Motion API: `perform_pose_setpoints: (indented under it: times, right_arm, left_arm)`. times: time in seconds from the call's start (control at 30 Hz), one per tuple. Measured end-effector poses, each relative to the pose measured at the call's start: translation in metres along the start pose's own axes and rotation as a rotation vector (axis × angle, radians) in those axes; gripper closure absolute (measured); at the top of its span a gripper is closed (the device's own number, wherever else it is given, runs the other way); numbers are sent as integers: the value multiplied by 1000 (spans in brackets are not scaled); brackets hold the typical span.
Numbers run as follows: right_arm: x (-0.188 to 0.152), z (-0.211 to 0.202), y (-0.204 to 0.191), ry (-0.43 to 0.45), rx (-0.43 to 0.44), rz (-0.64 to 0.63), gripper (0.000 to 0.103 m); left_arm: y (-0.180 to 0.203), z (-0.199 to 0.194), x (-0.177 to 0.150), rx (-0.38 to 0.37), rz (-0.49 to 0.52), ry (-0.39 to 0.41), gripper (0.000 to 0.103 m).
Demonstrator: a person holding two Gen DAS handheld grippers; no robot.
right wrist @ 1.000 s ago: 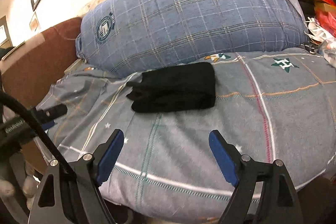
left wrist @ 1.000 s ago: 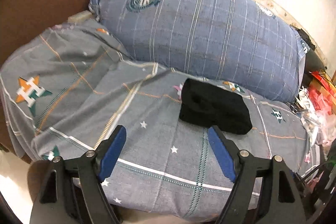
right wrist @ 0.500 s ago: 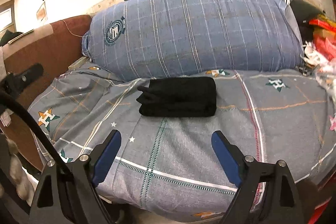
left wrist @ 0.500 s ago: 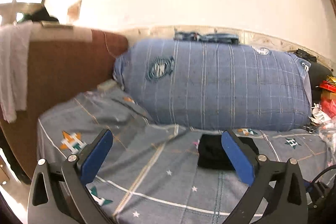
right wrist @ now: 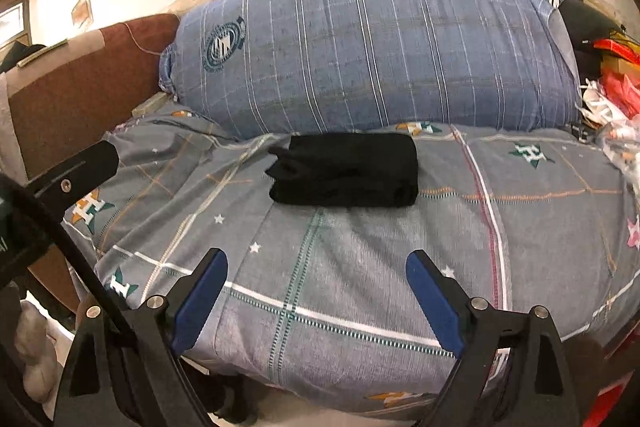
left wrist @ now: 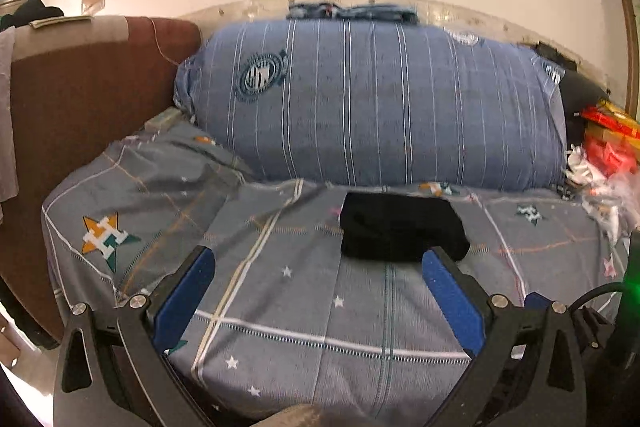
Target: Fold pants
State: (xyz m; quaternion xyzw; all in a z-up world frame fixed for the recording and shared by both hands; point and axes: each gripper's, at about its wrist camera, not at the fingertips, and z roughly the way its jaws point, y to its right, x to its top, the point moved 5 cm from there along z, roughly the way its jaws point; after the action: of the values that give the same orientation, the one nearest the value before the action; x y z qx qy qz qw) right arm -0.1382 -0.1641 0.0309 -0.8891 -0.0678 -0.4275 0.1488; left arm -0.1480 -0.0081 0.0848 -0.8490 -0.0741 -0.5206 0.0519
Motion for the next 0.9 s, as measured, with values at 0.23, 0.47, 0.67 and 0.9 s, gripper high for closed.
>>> perform_pose_setpoints:
  times: [0.23,0.47,0.67,0.9]
  right_arm:
    - [-8,7,-3,-37,-5,-2,9]
    - [-9,7,-8,-37,-12,-23,9]
    - [-11,10,-6,-50,-20,-17,9]
    - [-15,16,-1,-77,-40,-4,8]
  left_arm:
    - [-2,3,-6,-8,-18,-34,0]
    - [-1,11,-11,-34,-26,-81,0]
    - [0,15,-15,-38,-36,-108,0]
    - [1,23,-22,-66,-44,-156,0]
